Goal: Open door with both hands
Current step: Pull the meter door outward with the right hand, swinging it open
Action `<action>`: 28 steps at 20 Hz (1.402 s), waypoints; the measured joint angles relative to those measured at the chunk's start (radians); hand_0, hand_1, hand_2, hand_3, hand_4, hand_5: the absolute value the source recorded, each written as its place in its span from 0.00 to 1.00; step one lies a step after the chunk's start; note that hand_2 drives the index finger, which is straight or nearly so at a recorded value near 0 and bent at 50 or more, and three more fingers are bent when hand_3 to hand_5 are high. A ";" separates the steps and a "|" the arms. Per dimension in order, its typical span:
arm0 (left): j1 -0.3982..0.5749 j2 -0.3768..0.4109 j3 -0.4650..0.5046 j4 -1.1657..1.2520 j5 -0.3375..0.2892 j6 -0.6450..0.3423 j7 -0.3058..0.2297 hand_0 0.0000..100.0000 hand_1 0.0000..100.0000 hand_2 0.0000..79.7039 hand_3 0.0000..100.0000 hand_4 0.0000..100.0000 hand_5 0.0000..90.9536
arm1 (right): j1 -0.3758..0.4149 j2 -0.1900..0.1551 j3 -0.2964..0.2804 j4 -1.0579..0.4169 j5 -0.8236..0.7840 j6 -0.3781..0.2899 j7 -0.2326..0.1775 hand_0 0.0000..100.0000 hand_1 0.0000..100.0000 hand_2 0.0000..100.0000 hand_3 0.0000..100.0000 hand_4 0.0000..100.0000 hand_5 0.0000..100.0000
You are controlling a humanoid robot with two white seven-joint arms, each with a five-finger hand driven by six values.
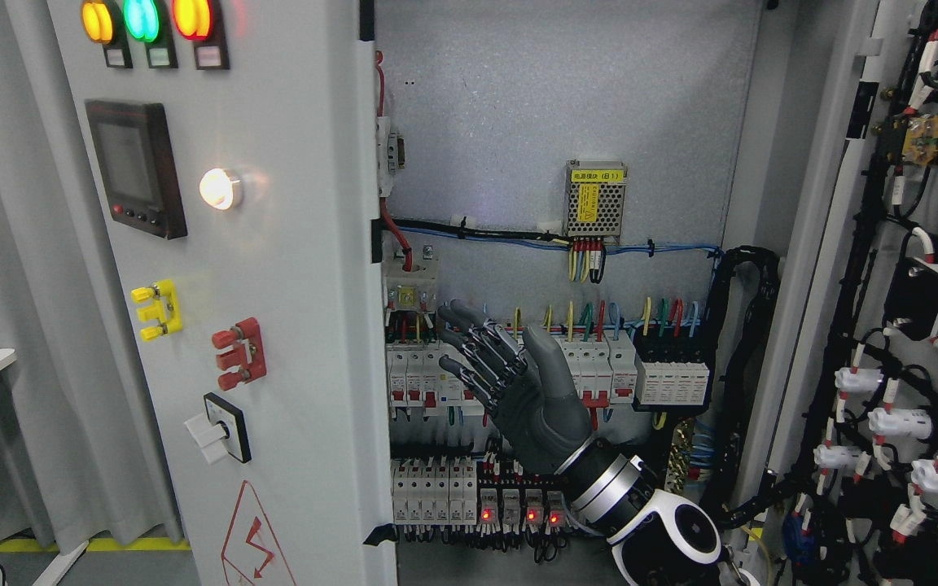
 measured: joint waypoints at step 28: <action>-0.004 0.000 0.000 0.000 0.000 0.000 0.000 0.30 0.00 0.03 0.03 0.04 0.00 | 0.051 0.000 0.390 -0.174 -0.153 0.001 0.084 0.22 0.00 0.00 0.00 0.00 0.00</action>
